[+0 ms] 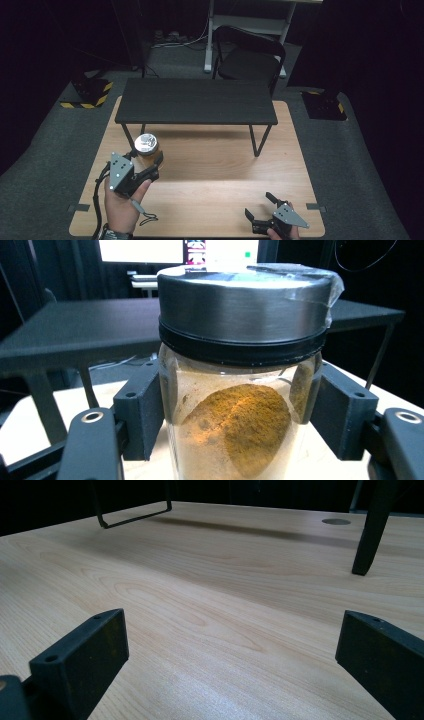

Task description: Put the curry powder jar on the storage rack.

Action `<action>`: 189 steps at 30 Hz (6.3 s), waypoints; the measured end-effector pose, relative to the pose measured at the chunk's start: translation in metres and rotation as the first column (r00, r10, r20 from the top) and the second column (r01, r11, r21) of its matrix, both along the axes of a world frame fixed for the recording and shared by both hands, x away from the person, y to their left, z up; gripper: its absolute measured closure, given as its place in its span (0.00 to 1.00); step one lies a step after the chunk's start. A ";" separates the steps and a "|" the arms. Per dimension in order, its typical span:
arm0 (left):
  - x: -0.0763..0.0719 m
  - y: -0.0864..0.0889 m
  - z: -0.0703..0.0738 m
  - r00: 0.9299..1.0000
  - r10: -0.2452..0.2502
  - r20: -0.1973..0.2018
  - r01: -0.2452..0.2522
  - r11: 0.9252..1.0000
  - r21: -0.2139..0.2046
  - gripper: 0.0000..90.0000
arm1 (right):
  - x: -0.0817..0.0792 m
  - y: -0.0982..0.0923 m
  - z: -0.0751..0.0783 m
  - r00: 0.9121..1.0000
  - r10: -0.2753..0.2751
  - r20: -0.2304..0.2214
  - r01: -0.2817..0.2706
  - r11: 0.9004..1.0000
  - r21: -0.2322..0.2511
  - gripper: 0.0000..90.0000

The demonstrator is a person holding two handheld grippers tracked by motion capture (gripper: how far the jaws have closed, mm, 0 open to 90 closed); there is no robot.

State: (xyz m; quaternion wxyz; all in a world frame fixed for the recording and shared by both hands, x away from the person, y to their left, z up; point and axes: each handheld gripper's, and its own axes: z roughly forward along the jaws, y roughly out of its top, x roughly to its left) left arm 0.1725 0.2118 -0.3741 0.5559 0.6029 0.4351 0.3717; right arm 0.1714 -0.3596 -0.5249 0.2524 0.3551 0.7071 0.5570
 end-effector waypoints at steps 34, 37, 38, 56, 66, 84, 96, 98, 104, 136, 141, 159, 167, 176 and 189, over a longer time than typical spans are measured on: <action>0.110 -0.047 0.058 0.994 0.099 0.049 -0.101 0.994 0.035 0.34 | -0.001 -0.005 -0.004 1.000 0.011 0.012 -0.012 1.000 0.025 0.00; 0.124 -0.052 0.056 0.994 0.102 0.038 -0.103 0.994 0.022 0.34 | -0.002 -0.006 -0.004 1.000 0.010 0.015 -0.010 0.999 0.030 0.00; 0.131 -0.056 0.055 0.994 0.103 0.032 -0.104 0.994 0.024 0.34 | -0.002 -0.005 -0.004 1.000 0.009 0.016 -0.010 1.000 0.029 0.00; 0.164 -0.086 0.038 0.994 0.107 0.010 -0.107 0.994 0.033 0.34 | -0.004 -0.003 -0.005 1.000 0.008 0.030 -0.008 1.000 0.013 0.00; 0.162 -0.088 0.035 0.993 0.119 0.019 -0.120 0.992 0.029 0.34 | -0.004 -0.002 -0.004 1.000 -0.002 0.023 0.002 1.000 0.015 0.00; 0.152 -0.077 0.028 0.994 0.107 0.014 -0.107 0.994 -0.028 0.01 | -0.002 -0.003 -0.003 1.000 0.000 0.017 -0.001 1.000 0.018 0.00; 0.105 -0.047 0.020 0.995 0.031 0.095 -0.028 0.999 -0.040 0.01 | -0.002 -0.003 -0.003 1.000 0.006 0.014 -0.007 1.000 0.011 0.00; 0.095 -0.040 0.015 0.994 0.014 0.105 -0.010 0.999 -0.040 0.01 | -0.002 -0.002 -0.002 1.000 0.007 0.015 -0.007 1.000 0.002 0.00; 0.075 -0.024 0.003 0.993 0.005 0.122 0.002 0.998 -0.059 0.01 | -0.002 -0.001 -0.001 1.000 0.007 0.014 -0.007 1.000 -0.005 0.00; -0.043 0.042 -0.111 0.987 -0.094 0.129 0.104 0.992 -0.075 0.01 | -0.001 0.002 0.001 1.000 0.011 0.014 -0.010 0.999 -0.032 0.00; -0.050 0.048 -0.128 0.986 -0.118 0.114 0.127 0.990 -0.067 0.01 | -0.001 0.002 0.002 1.000 0.014 0.014 -0.014 0.999 -0.032 0.00; -0.055 0.062 -0.166 0.990 -0.139 -0.017 0.139 0.990 -0.035 0.01 | -0.002 0.001 0.000 1.000 0.015 0.021 -0.015 0.999 -0.030 0.00; -0.052 0.062 -0.169 0.987 -0.147 -0.061 0.147 0.989 -0.005 0.01 | -0.001 0.001 0.000 1.000 0.019 0.020 -0.019 0.999 -0.026 0.00; -0.048 0.060 -0.166 0.979 -0.182 -0.089 0.183 0.983 0.011 0.01 | 0.000 0.001 0.000 0.999 0.024 0.022 -0.024 0.999 -0.031 0.00; -0.052 0.061 -0.171 0.980 -0.194 -0.052 0.195 0.980 0.023 0.01 | 0.001 0.004 0.003 1.000 0.011 0.008 -0.011 0.999 -0.041 0.00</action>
